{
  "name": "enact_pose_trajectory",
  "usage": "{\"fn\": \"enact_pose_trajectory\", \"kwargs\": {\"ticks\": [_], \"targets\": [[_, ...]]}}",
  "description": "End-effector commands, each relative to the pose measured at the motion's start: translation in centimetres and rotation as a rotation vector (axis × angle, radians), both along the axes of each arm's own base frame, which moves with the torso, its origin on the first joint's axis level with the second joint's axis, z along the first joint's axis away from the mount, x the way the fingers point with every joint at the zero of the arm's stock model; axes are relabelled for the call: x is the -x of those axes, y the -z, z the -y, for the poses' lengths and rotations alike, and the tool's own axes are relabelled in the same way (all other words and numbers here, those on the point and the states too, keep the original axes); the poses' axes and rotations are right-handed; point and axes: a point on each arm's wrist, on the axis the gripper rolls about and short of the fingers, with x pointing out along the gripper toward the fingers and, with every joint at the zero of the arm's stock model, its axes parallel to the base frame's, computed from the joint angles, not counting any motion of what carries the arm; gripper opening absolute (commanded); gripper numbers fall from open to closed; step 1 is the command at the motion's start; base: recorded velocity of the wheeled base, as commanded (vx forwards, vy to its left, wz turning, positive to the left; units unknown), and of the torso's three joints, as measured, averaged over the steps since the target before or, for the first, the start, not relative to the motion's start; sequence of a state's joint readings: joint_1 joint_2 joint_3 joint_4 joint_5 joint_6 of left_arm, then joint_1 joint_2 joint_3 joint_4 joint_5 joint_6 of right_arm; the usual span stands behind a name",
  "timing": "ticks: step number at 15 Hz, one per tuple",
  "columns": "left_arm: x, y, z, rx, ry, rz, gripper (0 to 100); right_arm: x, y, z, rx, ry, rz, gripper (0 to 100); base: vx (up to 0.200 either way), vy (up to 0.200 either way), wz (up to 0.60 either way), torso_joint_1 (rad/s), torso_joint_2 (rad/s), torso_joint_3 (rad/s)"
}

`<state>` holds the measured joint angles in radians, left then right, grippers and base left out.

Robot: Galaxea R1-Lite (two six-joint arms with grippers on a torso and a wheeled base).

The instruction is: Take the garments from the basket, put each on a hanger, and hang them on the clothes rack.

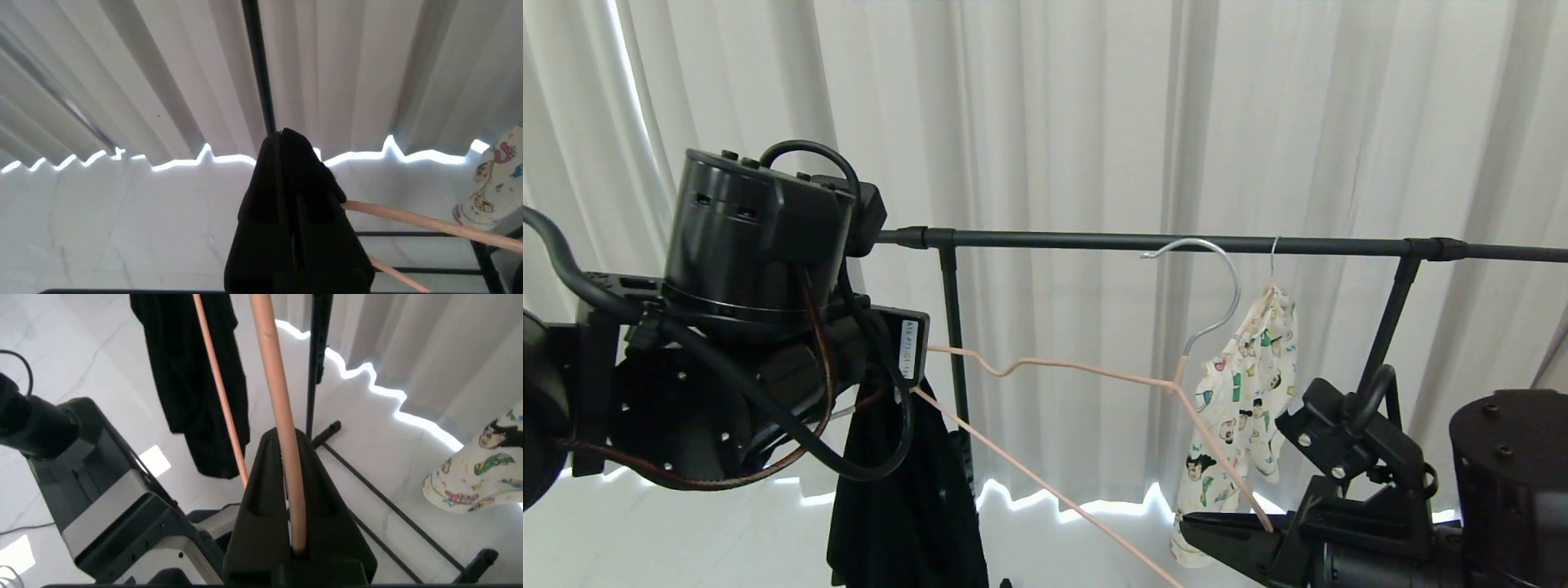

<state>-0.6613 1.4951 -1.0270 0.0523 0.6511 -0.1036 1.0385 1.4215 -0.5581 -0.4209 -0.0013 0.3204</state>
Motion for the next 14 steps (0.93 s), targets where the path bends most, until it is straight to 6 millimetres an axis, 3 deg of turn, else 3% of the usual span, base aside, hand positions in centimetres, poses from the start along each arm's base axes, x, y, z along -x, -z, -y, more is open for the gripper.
{"fn": "enact_pose_trajectory", "kwargs": {"ticks": [1, 6, 14], "targets": [[-0.73, 0.61, 0.35, -0.020, -0.056, -0.002, 0, 0.05, 0.23, -0.26, 0.008, -0.009, -0.006, 0, 0.000, 0.000, 0.00, 0.000, 0.00, 0.000], [-1.09, 0.17, 0.12, -0.012, -0.093, 0.018, 0, 0.36, 0.32, 0.15, 0.009, -0.013, -0.007, 0, 0.000, 0.000, 0.00, 0.000, 0.00, 0.000], [-1.05, 0.17, -0.01, -0.014, -0.096, 0.015, 0, -0.13, 0.02, -0.77, 0.002, -0.012, -0.001, 0, 0.000, 0.000, 0.00, 0.000, 0.00, 0.000]]}}
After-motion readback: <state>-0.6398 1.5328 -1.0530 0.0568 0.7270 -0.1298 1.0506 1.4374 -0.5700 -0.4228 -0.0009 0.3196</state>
